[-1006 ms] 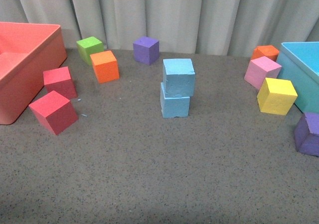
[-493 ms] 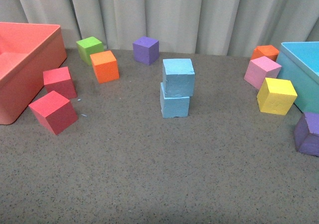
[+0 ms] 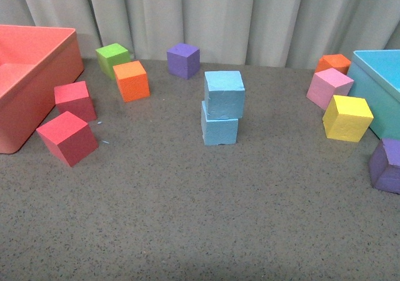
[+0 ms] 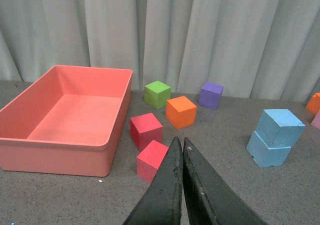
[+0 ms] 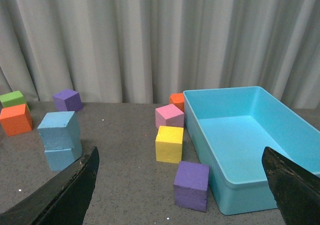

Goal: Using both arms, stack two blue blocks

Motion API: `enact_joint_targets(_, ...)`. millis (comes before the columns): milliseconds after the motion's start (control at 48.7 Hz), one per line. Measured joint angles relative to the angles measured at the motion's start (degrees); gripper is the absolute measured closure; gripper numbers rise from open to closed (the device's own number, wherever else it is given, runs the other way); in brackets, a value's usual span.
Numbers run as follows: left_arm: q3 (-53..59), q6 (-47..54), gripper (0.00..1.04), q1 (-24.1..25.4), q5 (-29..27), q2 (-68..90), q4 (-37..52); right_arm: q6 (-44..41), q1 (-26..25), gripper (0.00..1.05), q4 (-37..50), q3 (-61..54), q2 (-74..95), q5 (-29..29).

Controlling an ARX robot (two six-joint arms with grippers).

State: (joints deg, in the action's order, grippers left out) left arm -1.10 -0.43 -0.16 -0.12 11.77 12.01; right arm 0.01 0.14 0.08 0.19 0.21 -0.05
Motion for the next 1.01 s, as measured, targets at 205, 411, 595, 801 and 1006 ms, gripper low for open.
enact_joint_targets(205, 0.0, 0.0, 1.01, 0.0, 0.0, -5.4, -6.67, 0.0, 0.0, 0.1, 0.0, 0.0, 0.0, 0.0)
enact_joint_targets(411, 0.0, -0.02, 0.99, 0.0, 0.02, -11.45, -11.89, 0.0, 0.0, 0.1, 0.0, 0.0, 0.0, 0.0)
enact_joint_targets(595, 0.0, -0.02, 0.66, 0.0, 0.02, -11.52, -11.89, 0.0, 0.0, 0.1, 0.0, 0.0, 0.0, 0.0)
enact_joint_targets(801, 0.0, -0.02, 0.34, 0.0, 0.02, -11.52, -11.89, 0.0, 0.0, 0.1, 0.0, 0.0, 0.0, 0.0)
enact_joint_targets(1006, 0.0, 0.09, 0.06, 0.0, 0.02, -11.52, -11.89, 0.0, 0.0, 0.1, 0.0, 0.0, 0.0, 0.0)
